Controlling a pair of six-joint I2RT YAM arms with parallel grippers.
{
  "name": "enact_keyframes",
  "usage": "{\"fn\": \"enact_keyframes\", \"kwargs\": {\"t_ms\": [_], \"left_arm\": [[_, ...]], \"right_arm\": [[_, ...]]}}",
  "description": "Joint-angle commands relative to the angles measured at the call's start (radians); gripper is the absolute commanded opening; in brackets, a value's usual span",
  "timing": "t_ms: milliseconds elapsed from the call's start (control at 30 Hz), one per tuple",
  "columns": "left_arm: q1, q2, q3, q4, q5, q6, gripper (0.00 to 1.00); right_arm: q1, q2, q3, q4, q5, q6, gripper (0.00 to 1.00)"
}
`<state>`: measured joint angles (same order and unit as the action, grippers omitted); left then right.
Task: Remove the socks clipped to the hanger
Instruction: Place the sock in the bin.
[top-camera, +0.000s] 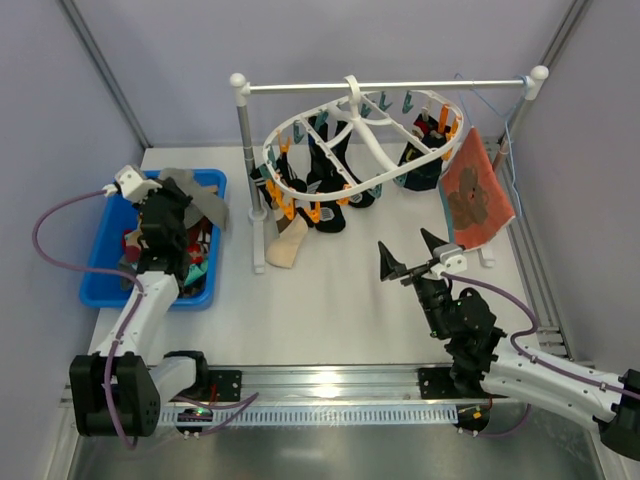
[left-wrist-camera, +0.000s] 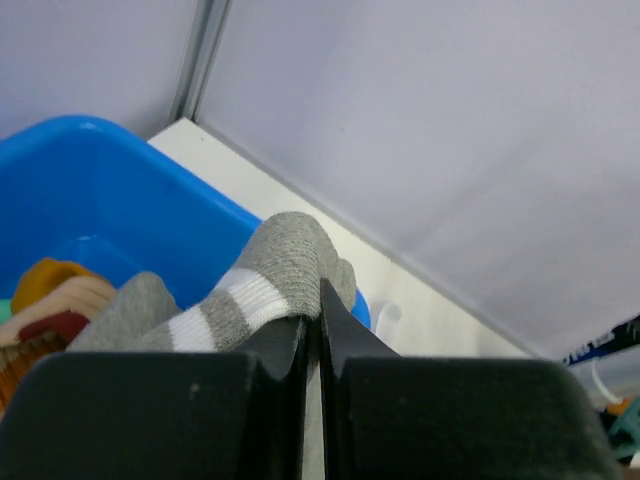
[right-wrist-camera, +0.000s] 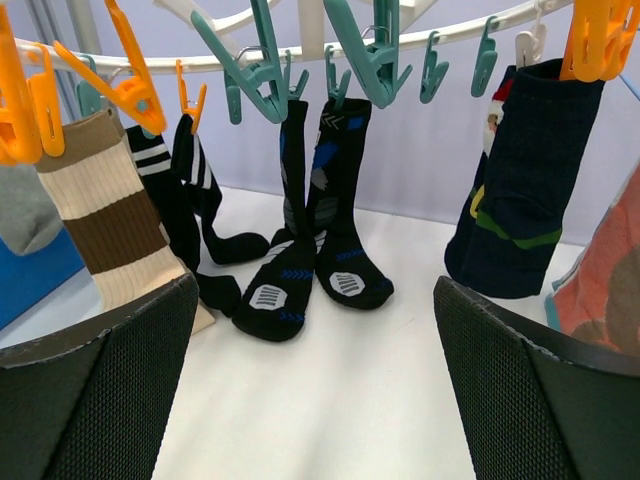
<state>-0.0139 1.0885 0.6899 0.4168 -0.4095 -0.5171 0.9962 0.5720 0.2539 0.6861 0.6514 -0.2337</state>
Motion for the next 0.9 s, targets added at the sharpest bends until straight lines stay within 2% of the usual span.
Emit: {"fn": "enact_keyframes", "kwargs": {"t_ms": [0, 300, 400, 667, 867], "left_arm": [[0.046, 0.014, 0.062, 0.057, 0.009, -0.026, 0.00], [0.089, -0.032, -0.032, 0.163, -0.118, -0.055, 0.00], [0.088, -0.045, -0.039, 0.149, -0.120, -0.052, 0.00], [0.089, 0.042, -0.067, 0.180, -0.097, -0.092, 0.00], [0.089, 0.086, -0.148, 0.228, -0.101, -0.149, 0.00]], "right_arm": [[-0.007, 0.014, 0.007, 0.024, -0.004, 0.014, 1.00], [-0.013, 0.020, 0.008, 0.023, -0.012, 0.017, 1.00], [-0.014, 0.023, 0.010, 0.023, -0.012, 0.022, 1.00], [-0.014, 0.014, 0.008, 0.015, -0.015, 0.027, 1.00], [-0.014, 0.002, 0.005, 0.007, -0.016, 0.033, 1.00]]}}
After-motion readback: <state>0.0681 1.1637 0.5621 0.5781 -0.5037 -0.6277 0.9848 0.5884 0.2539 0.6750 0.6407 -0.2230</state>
